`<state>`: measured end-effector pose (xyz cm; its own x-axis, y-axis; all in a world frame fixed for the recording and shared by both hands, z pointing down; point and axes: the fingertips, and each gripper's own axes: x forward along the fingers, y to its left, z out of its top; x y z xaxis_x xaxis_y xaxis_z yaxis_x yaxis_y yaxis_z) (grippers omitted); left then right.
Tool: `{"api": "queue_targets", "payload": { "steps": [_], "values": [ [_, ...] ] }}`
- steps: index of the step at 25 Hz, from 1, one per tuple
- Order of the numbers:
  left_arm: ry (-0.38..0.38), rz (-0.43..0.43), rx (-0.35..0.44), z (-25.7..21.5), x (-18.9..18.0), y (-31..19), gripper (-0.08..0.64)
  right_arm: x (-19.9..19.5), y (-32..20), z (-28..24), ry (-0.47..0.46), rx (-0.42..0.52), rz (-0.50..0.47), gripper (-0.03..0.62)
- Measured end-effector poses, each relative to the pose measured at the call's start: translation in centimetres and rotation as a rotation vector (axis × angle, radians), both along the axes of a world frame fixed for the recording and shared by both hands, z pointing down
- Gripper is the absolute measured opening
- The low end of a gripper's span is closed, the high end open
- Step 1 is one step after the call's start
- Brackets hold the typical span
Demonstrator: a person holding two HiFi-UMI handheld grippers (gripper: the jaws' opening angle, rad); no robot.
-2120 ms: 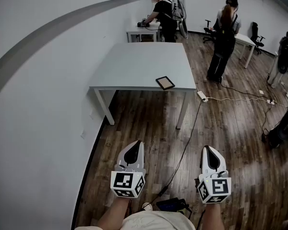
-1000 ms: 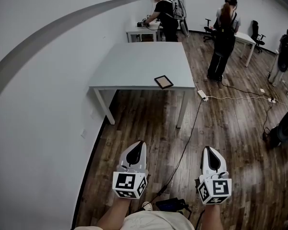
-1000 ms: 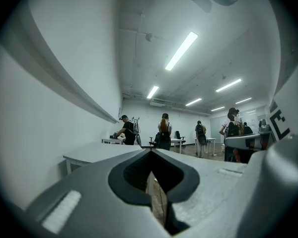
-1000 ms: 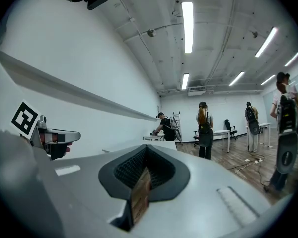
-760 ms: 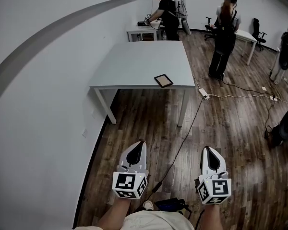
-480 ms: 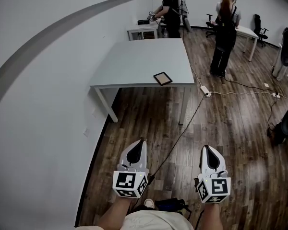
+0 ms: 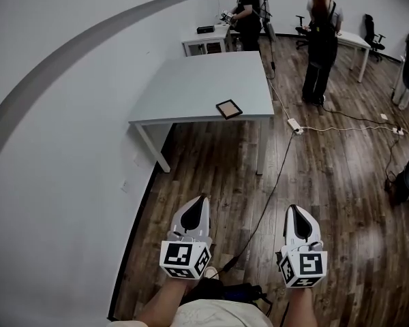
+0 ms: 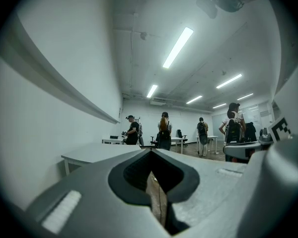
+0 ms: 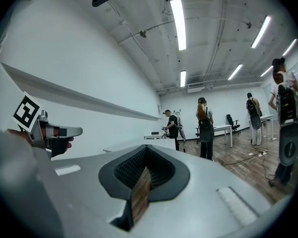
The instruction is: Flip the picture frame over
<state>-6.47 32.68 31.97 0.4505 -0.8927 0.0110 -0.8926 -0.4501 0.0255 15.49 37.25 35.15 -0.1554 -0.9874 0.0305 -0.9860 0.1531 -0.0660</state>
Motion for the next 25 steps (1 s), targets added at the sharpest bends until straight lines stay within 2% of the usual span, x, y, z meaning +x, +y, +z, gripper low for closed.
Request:
{"api": "queue_targets", "payload": {
  "steps": [13, 25],
  "values": [
    [0.008, 0.042, 0.005, 0.3, 2.6, -2.5, 0.000, 1.8, -2.4, -0.2, 0.027, -0.001, 0.020, 0.023],
    [0.032, 0.068, -0.018, 1.7, 0.7, -11.6, 0.000, -1.2, -11.2, 0.7, 0.088, -0.050, 0.012, 0.023]
  ]
}}
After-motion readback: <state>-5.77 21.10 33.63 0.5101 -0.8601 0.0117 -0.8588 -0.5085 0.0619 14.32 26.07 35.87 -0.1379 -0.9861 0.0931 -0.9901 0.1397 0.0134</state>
